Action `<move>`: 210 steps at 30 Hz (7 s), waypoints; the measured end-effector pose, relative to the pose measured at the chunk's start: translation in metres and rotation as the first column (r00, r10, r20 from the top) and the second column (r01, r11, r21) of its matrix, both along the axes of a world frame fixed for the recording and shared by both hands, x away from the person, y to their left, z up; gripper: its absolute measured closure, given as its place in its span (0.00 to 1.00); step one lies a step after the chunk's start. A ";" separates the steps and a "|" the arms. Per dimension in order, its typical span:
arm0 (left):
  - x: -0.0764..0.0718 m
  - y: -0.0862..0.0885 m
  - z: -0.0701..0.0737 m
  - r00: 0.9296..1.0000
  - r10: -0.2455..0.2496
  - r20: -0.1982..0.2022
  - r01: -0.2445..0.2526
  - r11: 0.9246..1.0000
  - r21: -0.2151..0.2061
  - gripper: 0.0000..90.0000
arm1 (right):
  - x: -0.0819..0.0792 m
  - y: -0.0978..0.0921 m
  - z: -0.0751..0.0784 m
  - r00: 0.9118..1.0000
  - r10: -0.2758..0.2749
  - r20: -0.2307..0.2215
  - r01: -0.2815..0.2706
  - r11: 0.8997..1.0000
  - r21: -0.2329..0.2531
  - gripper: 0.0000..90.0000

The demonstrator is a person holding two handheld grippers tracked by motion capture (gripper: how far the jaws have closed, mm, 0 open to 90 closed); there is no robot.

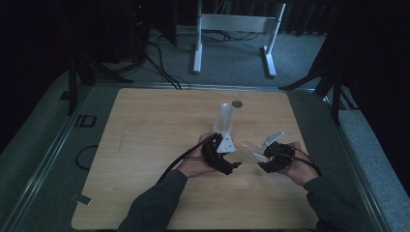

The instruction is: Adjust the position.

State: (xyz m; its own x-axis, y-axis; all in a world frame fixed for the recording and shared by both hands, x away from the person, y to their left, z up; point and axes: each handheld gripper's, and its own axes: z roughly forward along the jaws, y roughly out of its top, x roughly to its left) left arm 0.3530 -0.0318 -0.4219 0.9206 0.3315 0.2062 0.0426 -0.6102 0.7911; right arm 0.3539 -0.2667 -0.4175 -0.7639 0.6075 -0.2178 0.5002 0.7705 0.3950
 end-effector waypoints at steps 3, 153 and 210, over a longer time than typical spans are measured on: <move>0.000 0.000 0.000 1.000 0.002 -0.001 -0.002 1.000 0.001 0.19 | 0.001 -0.001 -0.002 1.000 -0.027 0.003 0.027 0.999 0.022 0.46; 0.058 -0.044 0.006 0.909 0.040 -0.415 -0.198 0.917 -0.346 0.27 | -0.039 0.005 -0.022 0.691 -0.604 0.399 0.323 0.750 0.577 0.46; 0.061 -0.057 0.005 0.864 -0.033 -0.502 -0.250 0.838 -0.485 0.20 | -0.046 0.015 -0.025 0.668 -0.590 0.453 0.248 0.750 0.612 0.46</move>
